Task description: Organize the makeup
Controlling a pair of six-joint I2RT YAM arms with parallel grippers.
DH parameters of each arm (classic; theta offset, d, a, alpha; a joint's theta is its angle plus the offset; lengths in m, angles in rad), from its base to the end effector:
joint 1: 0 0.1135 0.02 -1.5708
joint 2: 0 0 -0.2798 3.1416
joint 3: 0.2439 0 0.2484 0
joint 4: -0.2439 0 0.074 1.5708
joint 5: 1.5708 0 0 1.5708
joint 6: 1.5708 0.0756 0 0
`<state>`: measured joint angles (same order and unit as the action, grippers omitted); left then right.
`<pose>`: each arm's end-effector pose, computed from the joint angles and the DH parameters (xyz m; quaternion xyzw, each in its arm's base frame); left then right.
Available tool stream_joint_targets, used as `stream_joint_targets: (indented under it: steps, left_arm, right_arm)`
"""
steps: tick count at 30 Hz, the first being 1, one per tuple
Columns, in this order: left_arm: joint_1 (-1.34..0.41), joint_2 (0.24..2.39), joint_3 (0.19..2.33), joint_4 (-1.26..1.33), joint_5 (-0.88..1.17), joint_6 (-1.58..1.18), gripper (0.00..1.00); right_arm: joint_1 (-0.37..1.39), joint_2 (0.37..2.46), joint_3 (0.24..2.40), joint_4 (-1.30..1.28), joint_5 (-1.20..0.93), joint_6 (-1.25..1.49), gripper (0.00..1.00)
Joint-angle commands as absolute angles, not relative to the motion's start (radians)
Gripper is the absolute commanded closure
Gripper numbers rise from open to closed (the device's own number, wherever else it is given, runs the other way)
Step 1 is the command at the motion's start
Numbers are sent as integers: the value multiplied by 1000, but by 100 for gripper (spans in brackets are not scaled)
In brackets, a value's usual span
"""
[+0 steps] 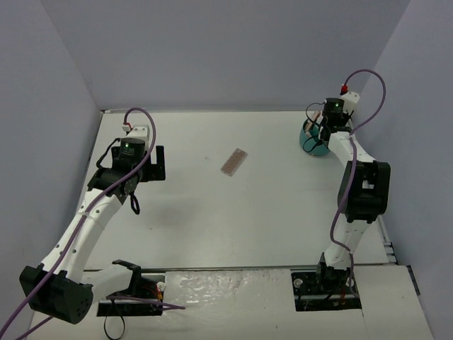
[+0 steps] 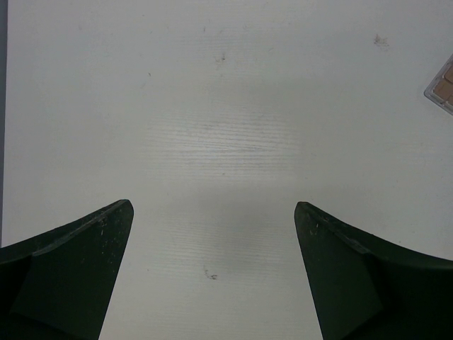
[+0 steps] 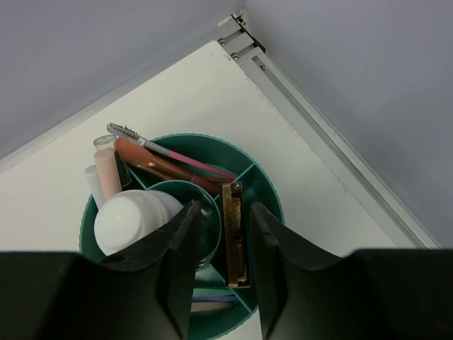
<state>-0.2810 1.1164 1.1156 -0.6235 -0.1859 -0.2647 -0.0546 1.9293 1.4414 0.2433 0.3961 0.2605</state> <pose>0.2523 -0.0583 0.3380 -0.0351 0.8866 -0.0427 0.4593 0.4963 -0.0563 0.2807 0.2409 0.7441 -0.0922 0.6163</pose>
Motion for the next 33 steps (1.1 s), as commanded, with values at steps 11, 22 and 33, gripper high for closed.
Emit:
stream_joint_targets:
  steps: [11,22,33]
  left_arm:
    - [-264,1114,1129,-583,-157,-265,3]
    - [-268,1168,1137,-530,18,-273,3]
    - [-463,1476,1390,-519,81,-289,3]
  right_arm:
    - [-54,1776,1456,259,371,252,45]
    - [-65,1440,1340,95,282,252,0]
    - [-69,1052,1060,69,25,336,0]
